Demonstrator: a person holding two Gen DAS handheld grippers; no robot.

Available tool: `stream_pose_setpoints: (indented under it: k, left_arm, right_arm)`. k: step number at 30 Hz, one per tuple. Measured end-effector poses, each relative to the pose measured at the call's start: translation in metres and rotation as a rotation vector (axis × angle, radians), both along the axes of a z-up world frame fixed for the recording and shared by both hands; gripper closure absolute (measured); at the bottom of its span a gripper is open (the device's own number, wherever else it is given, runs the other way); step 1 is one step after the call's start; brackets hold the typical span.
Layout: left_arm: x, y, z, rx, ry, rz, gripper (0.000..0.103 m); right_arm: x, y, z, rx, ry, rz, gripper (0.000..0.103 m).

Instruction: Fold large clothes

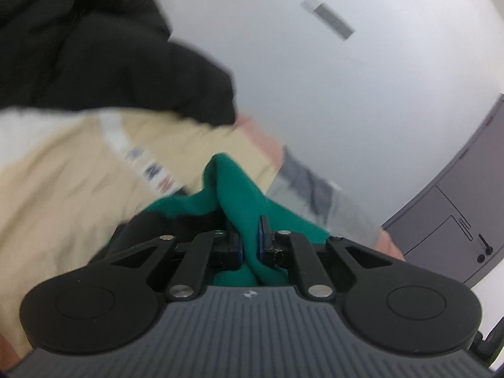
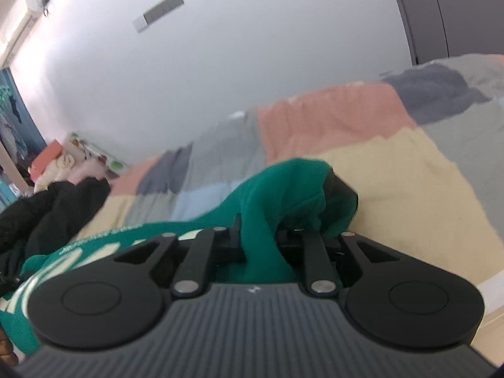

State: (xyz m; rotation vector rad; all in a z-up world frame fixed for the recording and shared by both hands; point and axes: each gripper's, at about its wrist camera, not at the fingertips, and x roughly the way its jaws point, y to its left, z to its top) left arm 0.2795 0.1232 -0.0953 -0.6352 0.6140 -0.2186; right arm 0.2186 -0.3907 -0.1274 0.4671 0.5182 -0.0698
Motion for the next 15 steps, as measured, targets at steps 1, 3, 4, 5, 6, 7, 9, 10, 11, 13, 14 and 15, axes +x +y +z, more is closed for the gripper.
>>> stream_pose_setpoints:
  k: [1,3,4,5,6,7,9,10,11,13,14,15]
  left_arm:
    - [0.003,0.001,-0.005,0.004,0.013,-0.001,0.093]
    - [0.006,0.000,-0.008,0.022,0.009,-0.004,0.093]
    - [0.006,-0.001,-0.007,0.026,0.002,-0.004,0.093]
    - [0.004,0.000,-0.006,0.032,-0.007,-0.008,0.091]
    - [0.000,0.000,-0.004,0.042,-0.018,-0.016,0.088]
    - [-0.004,0.001,-0.002,0.042,-0.025,-0.018,0.086]
    - [-0.013,0.007,0.002,0.014,-0.020,-0.003,0.059]
    - [-0.020,0.010,0.006,-0.003,-0.017,0.006,0.051]
    - [-0.028,0.015,0.010,-0.021,-0.017,0.020,0.040]
    - [-0.045,0.023,0.020,-0.055,-0.033,0.038,0.036]
    - [-0.055,0.028,0.025,-0.078,-0.034,0.053,0.032]
    - [-0.064,0.033,0.029,-0.104,-0.033,0.070,0.027]
  right_arm:
    - [0.002,0.002,-0.003,-0.008,0.009,0.003,0.081]
    - [0.007,0.008,-0.009,-0.035,0.035,0.015,0.080]
    - [0.006,0.008,-0.011,-0.038,0.037,0.014,0.079]
    - [0.004,0.008,-0.011,-0.031,0.032,0.011,0.079]
    - [0.002,0.006,-0.011,-0.015,0.028,0.007,0.078]
    - [-0.001,0.005,-0.010,0.001,0.024,0.001,0.074]
    - [-0.009,0.002,-0.006,0.029,0.018,-0.009,0.070]
    - [-0.014,0.002,-0.003,0.033,0.020,-0.016,0.064]
    - [-0.019,0.002,0.001,0.033,0.022,-0.027,0.056]
    - [-0.034,0.002,0.010,0.038,0.008,-0.043,0.044]
    - [-0.043,0.002,0.014,0.043,-0.003,-0.054,0.034]
    - [-0.051,0.001,0.019,0.055,-0.015,-0.064,0.030]
